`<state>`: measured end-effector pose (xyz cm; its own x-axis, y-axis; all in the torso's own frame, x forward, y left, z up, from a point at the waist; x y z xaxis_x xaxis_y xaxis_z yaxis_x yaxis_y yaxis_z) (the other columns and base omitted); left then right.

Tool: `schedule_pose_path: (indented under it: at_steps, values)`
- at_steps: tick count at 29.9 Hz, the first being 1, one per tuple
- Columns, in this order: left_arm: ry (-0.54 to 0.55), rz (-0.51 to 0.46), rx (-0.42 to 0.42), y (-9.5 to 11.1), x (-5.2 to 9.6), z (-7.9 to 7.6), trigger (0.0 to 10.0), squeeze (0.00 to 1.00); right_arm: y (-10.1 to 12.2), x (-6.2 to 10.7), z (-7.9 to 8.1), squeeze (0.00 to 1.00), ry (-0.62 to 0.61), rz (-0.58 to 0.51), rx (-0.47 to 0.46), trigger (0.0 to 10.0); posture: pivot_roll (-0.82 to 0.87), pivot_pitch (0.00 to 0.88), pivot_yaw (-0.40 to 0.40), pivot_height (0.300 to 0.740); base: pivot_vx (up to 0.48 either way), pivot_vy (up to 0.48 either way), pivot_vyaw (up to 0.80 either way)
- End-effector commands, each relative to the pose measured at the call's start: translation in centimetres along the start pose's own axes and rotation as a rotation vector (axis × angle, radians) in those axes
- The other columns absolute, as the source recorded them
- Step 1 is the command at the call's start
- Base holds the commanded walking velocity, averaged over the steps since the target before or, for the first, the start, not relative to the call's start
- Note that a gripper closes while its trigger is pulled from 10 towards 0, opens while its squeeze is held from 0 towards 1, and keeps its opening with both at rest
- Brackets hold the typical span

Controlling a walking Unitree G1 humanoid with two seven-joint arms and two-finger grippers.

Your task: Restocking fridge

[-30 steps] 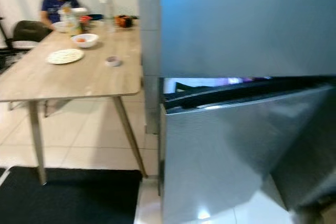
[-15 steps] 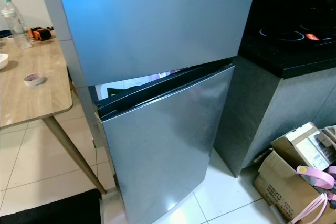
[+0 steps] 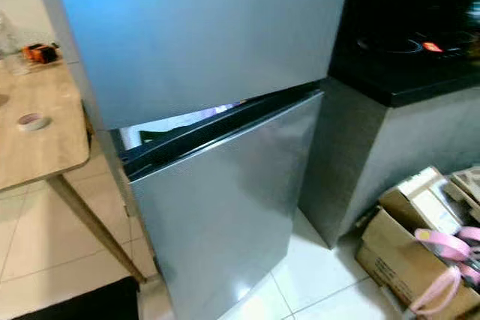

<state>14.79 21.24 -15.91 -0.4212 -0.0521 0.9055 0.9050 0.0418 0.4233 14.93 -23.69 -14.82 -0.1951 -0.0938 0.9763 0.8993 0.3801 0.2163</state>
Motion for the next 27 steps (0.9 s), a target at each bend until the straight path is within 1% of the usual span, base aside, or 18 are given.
schedule_pose_path:
  at_steps: [1, 6, 7, 15, 20, 23, 25, 27]
  values:
    - [-0.035, 0.014, 0.029, -0.68, 0.01, -0.98, 10.0, 0.0, 0.01, -0.16, 0.55, 0.0, 0.016, -0.002, -0.012, 10.0, -0.11, 0.0, 0.007, 0.74, 0.0, 0.0, -0.8]
    - [-0.032, 0.013, 0.028, -0.65, 0.01, -0.94, 10.0, 0.0, 0.09, -0.17, 0.63, 0.0, 0.022, -0.007, -0.01, 10.0, -0.11, 0.0, 0.007, 0.74, 0.0, 0.0, -0.8]
    - [-0.032, 0.012, 0.024, -0.63, 0.01, -0.92, 10.0, 0.0, 0.21, -0.19, 0.74, 0.0, 0.027, -0.02, -0.029, 10.0, -0.11, 0.0, 0.015, 0.74, 0.0, 0.0, -0.64]
    - [-0.031, 0.008, 0.024, -0.57, 0.01, -0.93, 10.0, 0.0, 0.38, -0.18, 0.78, 0.0, 0.03, -0.033, -0.03, 10.0, -0.1, 0.0, 0.012, 0.74, 0.0, 0.0, 0.0]
    - [-0.05, 0.013, 0.018, -0.64, 0.01, -1.2, 10.0, 0.0, 0.32, -0.17, 0.77, 0.0, 0.033, -0.03, -0.027, 10.0, -0.1, 0.0, 0.009, 0.74, 0.0, -0.395, 0.0]
    - [-0.039, 0.006, 0.035, -0.58, 0.01, -1.05, 10.0, 0.0, 0.34, -0.18, 0.81, 0.0, 0.034, -0.032, -0.031, 10.0, -0.1, 0.0, 0.011, 0.74, 0.0, -0.429, 0.0]
    - [-0.024, 0.001, 0.058, -0.55, 0.02, -0.86, 10.0, 0.0, 0.34, -0.2, 0.87, 0.0, 0.035, -0.031, -0.032, 10.0, -0.1, 0.0, 0.012, 0.74, 0.0, 0.0, 0.0]
    - [-0.014, -0.002, 0.058, -0.51, 0.01, -0.74, 10.0, 0.0, 0.35, -0.2, 0.89, 0.0, 0.037, -0.031, -0.031, 10.0, -0.1, 0.0, 0.013, 0.74, 0.0, 0.0, 0.0]
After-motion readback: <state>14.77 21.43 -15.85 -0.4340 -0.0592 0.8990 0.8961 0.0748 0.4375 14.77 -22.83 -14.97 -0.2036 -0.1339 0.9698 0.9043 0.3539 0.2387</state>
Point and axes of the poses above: a point about 5 cm out from each wrist's last joint towards the gripper, its own x axis pointing back from the gripper into the wrist, its own y axis along the axis of the wrist's last joint, z = x × y, the point moved 6 cm from there along -x, pointing out of the wrist towards the gripper, and after that the axes turned 6 degrees about -x, right-handed, at the moved point
